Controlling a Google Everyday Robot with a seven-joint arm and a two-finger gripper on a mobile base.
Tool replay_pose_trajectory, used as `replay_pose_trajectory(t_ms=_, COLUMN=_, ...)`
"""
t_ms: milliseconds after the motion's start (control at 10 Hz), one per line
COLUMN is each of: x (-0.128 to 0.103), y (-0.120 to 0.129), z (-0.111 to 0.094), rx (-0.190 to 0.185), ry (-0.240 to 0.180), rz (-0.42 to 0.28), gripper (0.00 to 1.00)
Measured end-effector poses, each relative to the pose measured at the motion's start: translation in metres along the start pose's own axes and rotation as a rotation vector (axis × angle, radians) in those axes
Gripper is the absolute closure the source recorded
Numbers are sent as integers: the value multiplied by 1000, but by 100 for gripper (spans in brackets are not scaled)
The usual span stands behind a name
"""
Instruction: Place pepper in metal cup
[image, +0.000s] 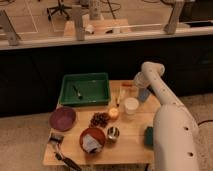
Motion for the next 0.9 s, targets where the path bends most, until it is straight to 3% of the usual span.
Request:
replay_pose_trajectory(t_ms=400, x=-6, y=1, z=3, rx=-4, ry=-2, rz=-18, gripper=56)
replay_pose_trajectory(t_ms=900, x=-10, y=-10, z=-1, rx=18, ry=2, rz=-21, gripper=56)
